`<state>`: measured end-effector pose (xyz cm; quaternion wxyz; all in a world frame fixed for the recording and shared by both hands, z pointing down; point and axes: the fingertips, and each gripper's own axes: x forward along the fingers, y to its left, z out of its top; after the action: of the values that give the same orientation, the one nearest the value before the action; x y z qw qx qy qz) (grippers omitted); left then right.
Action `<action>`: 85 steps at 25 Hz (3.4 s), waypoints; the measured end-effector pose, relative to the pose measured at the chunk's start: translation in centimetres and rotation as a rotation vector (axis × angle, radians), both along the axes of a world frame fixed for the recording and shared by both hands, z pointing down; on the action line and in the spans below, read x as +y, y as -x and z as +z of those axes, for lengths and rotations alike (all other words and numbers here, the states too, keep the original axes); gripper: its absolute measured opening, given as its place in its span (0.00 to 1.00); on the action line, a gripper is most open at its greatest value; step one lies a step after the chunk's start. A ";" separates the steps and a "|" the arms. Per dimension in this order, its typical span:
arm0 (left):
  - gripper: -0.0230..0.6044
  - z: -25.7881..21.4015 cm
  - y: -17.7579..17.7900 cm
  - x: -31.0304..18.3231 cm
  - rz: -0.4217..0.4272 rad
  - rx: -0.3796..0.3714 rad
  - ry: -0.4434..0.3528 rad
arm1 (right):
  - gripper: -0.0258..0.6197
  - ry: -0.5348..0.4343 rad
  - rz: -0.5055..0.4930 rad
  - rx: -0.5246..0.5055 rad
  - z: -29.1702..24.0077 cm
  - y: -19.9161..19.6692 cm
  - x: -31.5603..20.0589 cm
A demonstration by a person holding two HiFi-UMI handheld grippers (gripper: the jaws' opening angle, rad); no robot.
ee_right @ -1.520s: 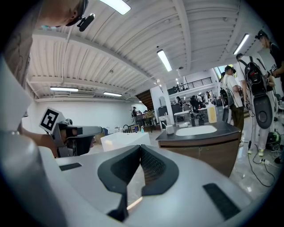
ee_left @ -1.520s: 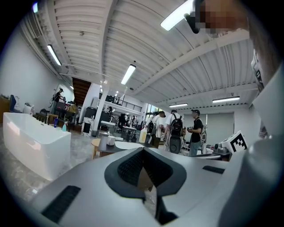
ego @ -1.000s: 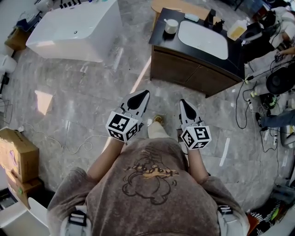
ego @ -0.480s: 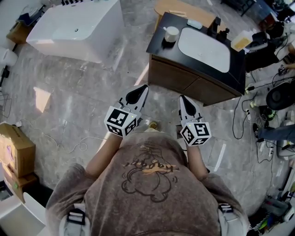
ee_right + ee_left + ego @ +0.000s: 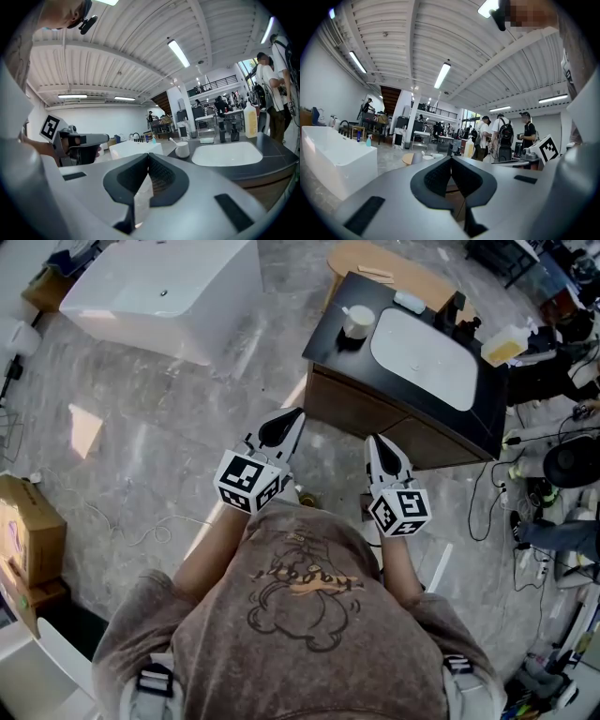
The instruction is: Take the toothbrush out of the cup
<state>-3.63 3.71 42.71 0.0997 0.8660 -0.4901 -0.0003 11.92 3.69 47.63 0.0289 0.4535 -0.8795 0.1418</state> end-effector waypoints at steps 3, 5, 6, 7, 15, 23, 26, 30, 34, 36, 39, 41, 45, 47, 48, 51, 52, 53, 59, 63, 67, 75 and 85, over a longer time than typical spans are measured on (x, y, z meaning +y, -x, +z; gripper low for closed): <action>0.07 -0.3 1.1 -1.8 0.002 0.000 0.002 | 0.05 0.006 0.007 0.005 -0.1 0.7 -1.4; 0.07 -0.3 1.7 -3.1 0.007 -0.001 0.002 | 0.05 0.007 0.024 0.006 -0.1 0.7 -2.5; 0.07 -0.3 1.9 -3.8 0.011 -0.001 0.002 | 0.05 0.007 0.034 0.006 -0.1 0.7 -3.1; 0.07 -0.3 2.0 -4.5 0.016 -0.001 0.002 | 0.05 0.008 0.044 0.006 0.0 0.6 -3.7; 0.07 0.1 2.2 -11.9 0.057 0.000 0.023 | 0.05 0.029 0.101 0.011 0.4 0.2 -9.6; 0.07 0.0 1.8 -19.5 0.112 0.007 0.025 | 0.05 0.036 0.150 0.013 0.2 0.3 -16.2; 0.07 0.0 1.6 -22.1 0.139 0.005 0.025 | 0.05 0.033 0.170 0.013 0.1 0.4 -18.6; 0.07 -0.3 1.4 -25.1 0.185 -0.003 0.025 | 0.05 0.031 0.204 0.009 -0.3 0.7 -21.3; 0.07 -0.3 1.4 -27.5 0.231 -0.009 0.025 | 0.05 0.034 0.245 0.007 -0.3 1.1 -23.1; 0.07 -0.2 1.4 -28.5 0.253 -0.010 0.029 | 0.05 0.035 0.267 0.006 -0.4 1.2 -23.8; 0.07 -0.2 1.2 -29.7 0.283 -0.011 0.028 | 0.05 0.038 0.302 0.002 -0.3 1.1 -24.5; 0.07 -0.2 1.0 -30.5 0.298 -0.013 0.029 | 0.05 0.042 0.323 -0.006 -0.3 1.0 -24.9; 0.07 -0.1 0.4 -31.4 0.319 -0.015 0.032 | 0.05 0.047 0.342 -0.009 -0.3 0.7 -25.3; 0.07 -0.1 -0.1 -31.7 0.329 -0.019 0.033 | 0.05 0.044 0.350 -0.011 -0.5 0.3 -25.6; 0.07 -0.1 -0.4 -31.9 0.333 -0.020 0.033 | 0.05 0.043 0.354 -0.012 -0.5 0.0 -25.7; 0.07 -0.1 -1.1 -32.1 0.340 -0.018 0.036 | 0.05 0.045 0.366 -0.014 -0.5 -1.0 -25.9; 0.07 -0.1 -1.4 -32.2 0.341 -0.017 0.037 | 0.05 0.045 0.368 -0.014 -0.6 -1.2 -26.0; 0.07 -0.2 -1.5 -32.3 0.342 -0.015 0.037 | 0.05 0.044 0.369 -0.014 -0.7 -1.4 -26.1; 0.07 -0.4 -2.4 -33.2 0.335 -0.007 0.034 | 0.05 0.007 0.349 -0.017 -1.5 -2.2 -27.1; 0.07 -0.5 -2.6 -33.5 0.332 -0.006 0.028 | 0.09 -0.024 0.327 -0.026 -2.0 -2.1 -27.6; 0.07 -0.4 -3.0 -33.9 0.329 -0.004 0.026 | 0.20 -0.027 0.290 -0.042 -2.0 -1.9 -28.2; 0.07 -0.3 -2.9 -34.8 0.314 -0.004 0.029 | 0.39 -0.004 0.222 -0.053 -1.6 -1.2 -29.3; 0.07 -0.1 -2.3 -35.4 0.285 0.006 0.036 | 0.62 0.033 0.136 -0.013 0.0 0.3 -30.3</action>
<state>-1.37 -31.73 42.65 0.1156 0.9249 -0.3616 0.0201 11.57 -26.61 47.63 0.0209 0.5107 -0.8443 0.1610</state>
